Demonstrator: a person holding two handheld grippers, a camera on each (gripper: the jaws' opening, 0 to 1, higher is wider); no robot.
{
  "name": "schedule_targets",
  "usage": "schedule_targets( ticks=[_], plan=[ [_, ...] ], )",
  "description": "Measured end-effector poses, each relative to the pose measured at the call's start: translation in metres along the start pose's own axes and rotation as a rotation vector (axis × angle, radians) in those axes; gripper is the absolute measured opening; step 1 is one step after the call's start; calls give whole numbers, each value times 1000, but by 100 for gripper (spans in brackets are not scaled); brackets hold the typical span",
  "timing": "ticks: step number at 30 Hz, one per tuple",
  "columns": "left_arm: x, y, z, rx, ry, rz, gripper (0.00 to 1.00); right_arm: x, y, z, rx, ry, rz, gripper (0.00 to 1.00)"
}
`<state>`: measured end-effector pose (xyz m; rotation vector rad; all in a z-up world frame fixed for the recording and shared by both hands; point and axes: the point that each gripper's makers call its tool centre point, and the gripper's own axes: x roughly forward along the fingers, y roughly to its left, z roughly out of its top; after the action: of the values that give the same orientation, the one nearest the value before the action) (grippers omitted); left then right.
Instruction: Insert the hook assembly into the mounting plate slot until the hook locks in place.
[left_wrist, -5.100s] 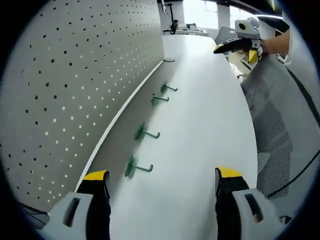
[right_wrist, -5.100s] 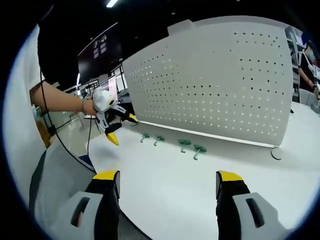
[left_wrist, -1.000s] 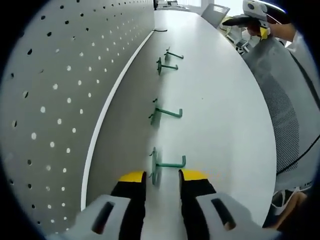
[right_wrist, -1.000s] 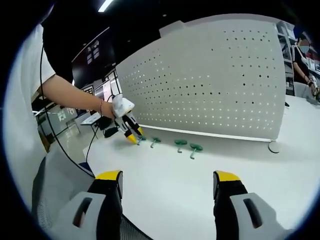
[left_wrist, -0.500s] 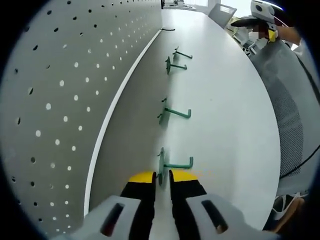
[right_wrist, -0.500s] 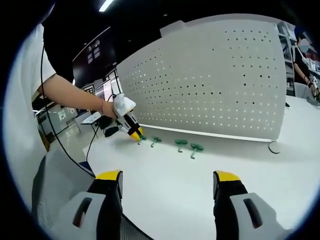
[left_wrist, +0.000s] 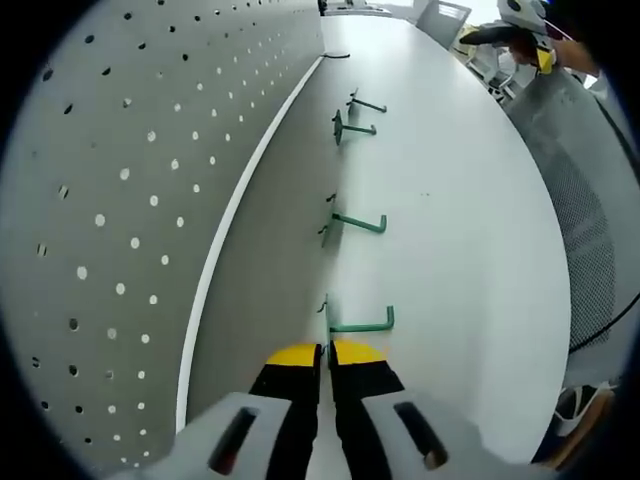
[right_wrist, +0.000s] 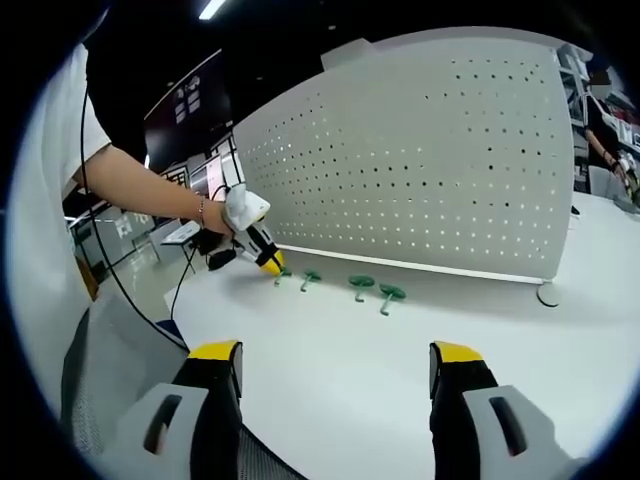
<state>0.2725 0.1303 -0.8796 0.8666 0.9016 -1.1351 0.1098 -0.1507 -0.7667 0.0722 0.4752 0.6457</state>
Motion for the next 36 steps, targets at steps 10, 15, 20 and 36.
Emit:
schedule_targets(
  ticks=[10, 15, 20, 36],
  plan=[
    [1, 1, 0, 4, 1, -2, 4, 0, 0, 1, 3, -6, -3, 74],
    [1, 0, 0, 8, 2, -1, 4, -1, -1, 1, 2, -7, -4, 74],
    [1, 0, 0, 10, 1, 0, 4, -1, -1, 1, 4, -9, -4, 74],
    [-3, 0, 7, -61, -120, 43, 3, -3, -4, 6, 39, -41, -11, 73]
  ],
)
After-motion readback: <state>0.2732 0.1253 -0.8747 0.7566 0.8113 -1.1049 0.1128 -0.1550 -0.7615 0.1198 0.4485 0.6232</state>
